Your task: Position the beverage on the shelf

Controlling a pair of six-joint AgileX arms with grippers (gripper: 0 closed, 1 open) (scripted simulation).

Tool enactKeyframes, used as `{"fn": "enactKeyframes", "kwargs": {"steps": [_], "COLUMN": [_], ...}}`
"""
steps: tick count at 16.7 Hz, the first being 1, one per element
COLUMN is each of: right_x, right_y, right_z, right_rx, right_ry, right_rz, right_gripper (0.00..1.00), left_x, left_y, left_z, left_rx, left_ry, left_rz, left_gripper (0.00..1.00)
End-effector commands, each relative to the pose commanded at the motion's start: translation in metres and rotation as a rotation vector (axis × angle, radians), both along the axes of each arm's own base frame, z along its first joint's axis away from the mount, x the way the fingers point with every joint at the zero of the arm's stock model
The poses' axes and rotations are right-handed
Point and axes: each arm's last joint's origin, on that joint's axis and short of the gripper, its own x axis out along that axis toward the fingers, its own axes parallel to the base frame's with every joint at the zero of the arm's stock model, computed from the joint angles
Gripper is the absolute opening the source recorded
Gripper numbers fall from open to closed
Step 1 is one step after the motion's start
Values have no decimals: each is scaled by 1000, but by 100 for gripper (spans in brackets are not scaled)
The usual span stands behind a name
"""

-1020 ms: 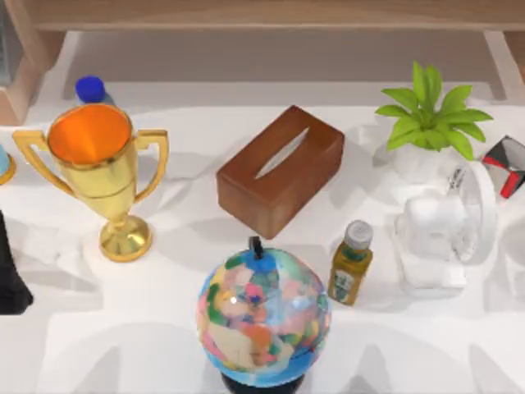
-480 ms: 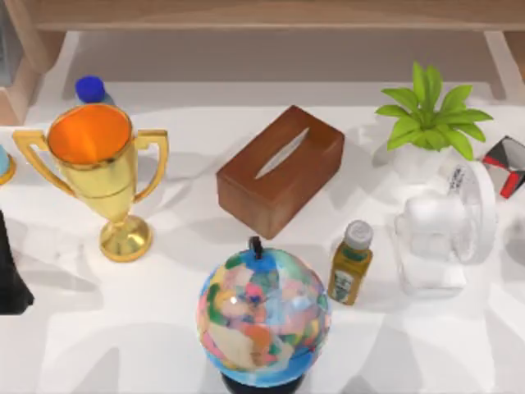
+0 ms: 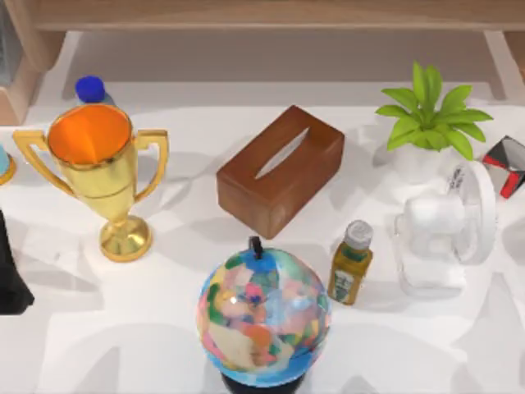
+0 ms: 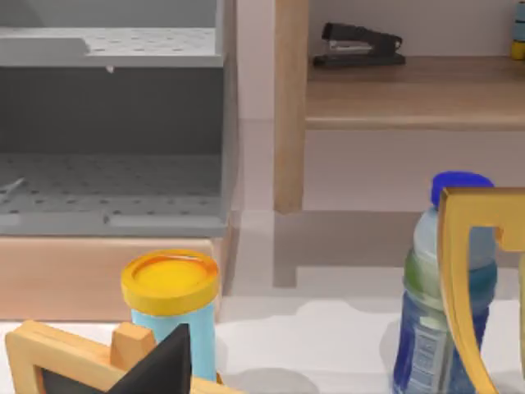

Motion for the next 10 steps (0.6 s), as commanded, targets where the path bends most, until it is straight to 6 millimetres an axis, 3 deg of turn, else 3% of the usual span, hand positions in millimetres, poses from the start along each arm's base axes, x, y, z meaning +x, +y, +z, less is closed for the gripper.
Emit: {"fn": "enactKeyframes", "kwargs": {"steps": [5,10], "right_x": [-5,-13], "right_y": [-37,-49], "right_z": [-38,-56], "right_rx": [19,29], "right_ry": [21,26], "right_rz": [-2,-3], "right_gripper": [100,100], "left_x": [0,0], "left_y": [0,0], "left_z": [0,0], "left_rx": [0,0], "left_ry": [0,0], "left_rz": [0,0], "left_gripper": [100,100]}}
